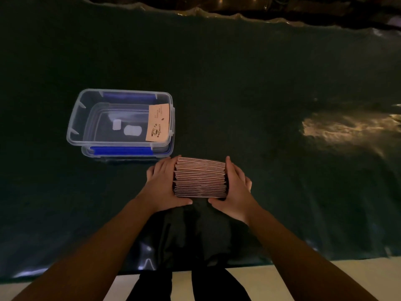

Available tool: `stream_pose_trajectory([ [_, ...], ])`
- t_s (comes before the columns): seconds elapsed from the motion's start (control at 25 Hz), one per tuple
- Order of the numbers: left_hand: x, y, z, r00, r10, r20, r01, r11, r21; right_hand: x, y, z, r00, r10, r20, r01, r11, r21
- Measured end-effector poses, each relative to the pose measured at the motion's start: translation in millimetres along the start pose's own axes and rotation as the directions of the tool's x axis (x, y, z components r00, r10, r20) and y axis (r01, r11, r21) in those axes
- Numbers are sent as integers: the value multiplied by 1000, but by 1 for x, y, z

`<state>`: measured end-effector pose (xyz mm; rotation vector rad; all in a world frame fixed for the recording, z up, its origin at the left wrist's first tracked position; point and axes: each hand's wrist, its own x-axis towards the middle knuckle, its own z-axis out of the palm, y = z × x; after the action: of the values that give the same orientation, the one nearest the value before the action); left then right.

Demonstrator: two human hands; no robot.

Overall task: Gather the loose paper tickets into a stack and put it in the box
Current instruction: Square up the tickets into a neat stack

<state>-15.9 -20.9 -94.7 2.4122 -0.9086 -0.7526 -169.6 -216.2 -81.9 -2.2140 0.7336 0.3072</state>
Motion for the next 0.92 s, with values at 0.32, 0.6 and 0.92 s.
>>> stream_pose_trajectory([
  [0.32,-4,6,4,1000,-5,5,5,1000,2,4,8,11,999,-46,-27,44,995,-89],
  [0.6,0,0,8,1000,9,-5,-9,1000,-4,6,7,6,993,-108,-47,101,985,-139],
  [0.92,0,4,8,999,10,-34,-8,999,34,10,12,9,984,-168,-51,159,975,-159],
])
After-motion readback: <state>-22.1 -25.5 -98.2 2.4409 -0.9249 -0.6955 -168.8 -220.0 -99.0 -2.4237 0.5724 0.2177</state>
